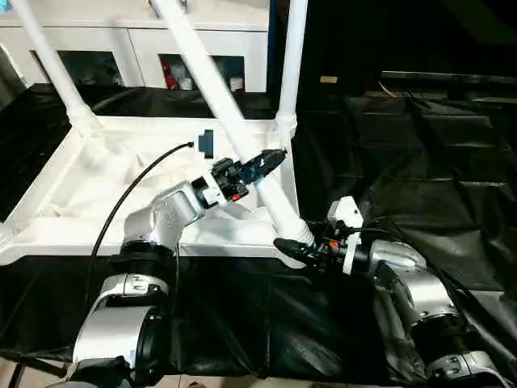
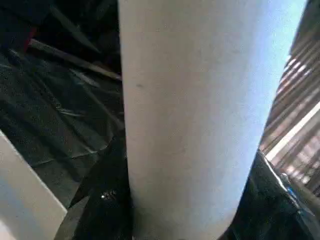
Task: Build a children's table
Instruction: Insert table leg to table base
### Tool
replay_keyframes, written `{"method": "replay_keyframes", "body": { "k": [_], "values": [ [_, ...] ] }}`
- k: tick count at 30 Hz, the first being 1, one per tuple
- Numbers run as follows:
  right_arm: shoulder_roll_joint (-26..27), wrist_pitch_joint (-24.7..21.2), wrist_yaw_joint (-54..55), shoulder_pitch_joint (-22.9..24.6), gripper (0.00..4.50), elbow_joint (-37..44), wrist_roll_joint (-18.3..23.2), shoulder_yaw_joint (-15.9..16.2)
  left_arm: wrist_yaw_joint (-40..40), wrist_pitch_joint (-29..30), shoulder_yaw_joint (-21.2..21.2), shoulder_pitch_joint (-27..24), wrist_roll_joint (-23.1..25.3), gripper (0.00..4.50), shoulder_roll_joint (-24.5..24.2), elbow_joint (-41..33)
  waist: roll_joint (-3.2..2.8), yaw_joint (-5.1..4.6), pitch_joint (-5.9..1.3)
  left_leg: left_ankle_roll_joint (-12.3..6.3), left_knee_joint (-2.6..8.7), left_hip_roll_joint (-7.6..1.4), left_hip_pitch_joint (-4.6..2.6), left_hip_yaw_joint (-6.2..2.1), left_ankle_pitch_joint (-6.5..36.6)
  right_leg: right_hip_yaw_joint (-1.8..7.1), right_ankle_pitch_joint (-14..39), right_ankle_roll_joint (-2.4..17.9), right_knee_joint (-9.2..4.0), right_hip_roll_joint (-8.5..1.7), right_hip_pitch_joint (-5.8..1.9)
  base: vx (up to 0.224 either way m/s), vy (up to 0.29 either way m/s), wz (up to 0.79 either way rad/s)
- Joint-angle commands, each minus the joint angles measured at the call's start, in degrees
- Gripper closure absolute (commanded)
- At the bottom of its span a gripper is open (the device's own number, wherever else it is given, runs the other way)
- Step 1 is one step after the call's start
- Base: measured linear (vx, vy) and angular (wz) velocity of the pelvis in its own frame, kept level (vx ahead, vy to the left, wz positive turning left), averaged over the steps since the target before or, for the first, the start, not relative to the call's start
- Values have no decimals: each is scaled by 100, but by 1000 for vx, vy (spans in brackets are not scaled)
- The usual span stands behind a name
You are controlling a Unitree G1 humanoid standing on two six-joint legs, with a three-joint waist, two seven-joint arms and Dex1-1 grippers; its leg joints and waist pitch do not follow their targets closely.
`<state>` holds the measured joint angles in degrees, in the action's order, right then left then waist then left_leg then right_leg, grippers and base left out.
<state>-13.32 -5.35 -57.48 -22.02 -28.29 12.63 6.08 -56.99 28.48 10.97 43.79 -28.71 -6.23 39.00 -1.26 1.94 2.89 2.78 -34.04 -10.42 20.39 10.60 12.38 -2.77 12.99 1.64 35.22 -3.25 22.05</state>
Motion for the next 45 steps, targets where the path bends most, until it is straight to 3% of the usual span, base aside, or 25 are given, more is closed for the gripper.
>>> {"method": "replay_keyframes", "body": {
  "k": [1,6,8,9,12,13,14,15,17,20,21,23,24,25,27,33,37,38,39,42,45],
  "values": [
    [69,-108,206,-47,141,-170,-73,-29,136,-52,-268,100,262,233,34,-161,-15,39,-357,-765,312,-309,4,-117,175,246,-655,1811,-323,-503,-354,0,0,0],
    [72,-268,240,-70,80,173,416,-474,212,-349,-672,47,681,258,49,-394,15,59,-352,-750,323,-330,-16,-117,180,264,-522,1783,-328,-517,-348,0,0,0],
    [-3,-466,170,-66,61,428,698,-679,296,-319,-705,99,724,261,46,-406,14,80,-360,-794,316,-326,-9,-115,84,262,-666,1767,-306,-497,-356,0,0,0],
    [-87,-750,137,-88,57,665,1049,-924,282,-306,-779,124,760,262,31,-470,7,105,-367,-855,299,-321,-7,-116,-9,254,-797,1747,-289,-499,-351,0,0,0],
    [-193,-932,130,-146,30,758,1229,-1072,216,-314,-906,139,815,262,-6,-524,4,140,-374,-879,293,-323,-6,-113,-25,253,-822,1741,-291,-505,-350,0,0,0],
    [-296,-1004,111,-206,21,780,1231,-1094,185,-284,-988,164,853,262,-39,-535,-46,140,-375,-839,289,-316,-5,-114,-11,244,-800,1734,-303,-502,-342,0,0,0],
    [-359,-1027,87,-228,15,781,1160,-1056,145,-277,-1034,177,881,262,-58,-535,-24,136,-376,-816,288,-313,-5,-114,13,244,-786,1738,-303,-503,-348,0,0,0],
    [-408,-1051,73,-240,6,789,1092,-1016,106,-274,-1066,185,899,262,-73,-543,-53,149,-377,-774,284,-299,1,-119,16,243,-752,1727,-299,-501,-354,0,0,0],
    [-512,-1102,14,-257,2,823,961,-910,43,-273,-1118,225,917,262,-97,-537,-34,137,-374,-737,288,-283,6,-116,38,240,-680,1690,-315,-491,-363,0,0,0],
    [-615,-1115,-92,-236,0,905,808,-735,-49,-260,-1190,261,928,262,-138,-554,-52,138,-386,-732,269,-268,21,-119,-35,240,-791,1667,-304,-487,-375,0,0,0],
    [-651,-1150,-69,-216,0,966,722,-633,-88,-247,-1228,280,936,262,-161,-562,-100,142,-389,-746,267,-271,20,-128,-50,229,-825,1676,-303,-490,-371,0,0,0],
    [-684,-1150,-70,-215,0,995,663,-539,-112,-254,-1277,303,971,262,-181,-557,-72,135,-392,-768,261,-261,24,-124,-52,227,-848,1683,-301,-482,-379,0,0,0],
    [-690,-1131,19,-251,0,989,559,-447,-135,-239,-1312,325,988,262,-198,-553,-80,135,-383,-784,266,-263,28,-125,-55,223,-780,1670,-308,-482,-376,0,0,0],
    [-691,-1111,87,-288,0,991,480,-358,-149,-237,-1349,345,994,262,-218,-550,-139,138,-384,-769,262,-270,15,-131,-46,220,-709,1660,-316,-490,-361,0,0,0],
    [-652,-1057,191,-351,0,1024,349,-218,-146,-209,-1397,391,1009,262,-237,-537,-116,124,-383,-739,265,-262,21,-130,-23,221,-658,1661,-318,-480,-368,0,0,0],
    [-315,-1073,780,-582,0,1063,-158,130,72,-204,-1589,543,1238,262,-239,-535,-150,107,-391,-688,269,-271,11,-146,-103,222,-709,1678,-297,-488,-358,0,0,0],
    [-87,-1113,1147,-682,40,960,-246,169,186,-200,-1650,559,1308,262,-251,-567,-116,99,-382,-643,280,-275,9,-138,-51,241,-666,1679,-304,-500,-360,0,0,0],
    [-79,-1116,1146,-686,50,963,-263,208,219,-218,-1663,562,1337,262,-260,-569,-134,106,-380,-630,282,-273,6,-138,-18,242,-629,1674,-305,-500,-362,0,0,0],
    [-84,-1112,1144,-687,63,969,-305,265,229,-233,-1674,567,1357,262,-272,-566,-103,101,-376,-622,286,-275,8,-136,-5,245,-619,1665,-308,-497,-366,0,0,0],
    [-62,-1168,1159,-714,79,1005,-300,291,269,-278,-1700,598,1413,262,-315,-554,-110,87,-365,-591,291,-268,13,-137,80,247,-456,1629,-323,-503,-371,0,0,0],
    [-61,-1286,1083,-792,115,1083,-226,281,400,-357,-1698,683,1501,262,-385,-557,-61,63,-355,-567,304,-262,17,-134,160,248,-239,1592,-343,-495,-373,0,0,0]
  ]
}}
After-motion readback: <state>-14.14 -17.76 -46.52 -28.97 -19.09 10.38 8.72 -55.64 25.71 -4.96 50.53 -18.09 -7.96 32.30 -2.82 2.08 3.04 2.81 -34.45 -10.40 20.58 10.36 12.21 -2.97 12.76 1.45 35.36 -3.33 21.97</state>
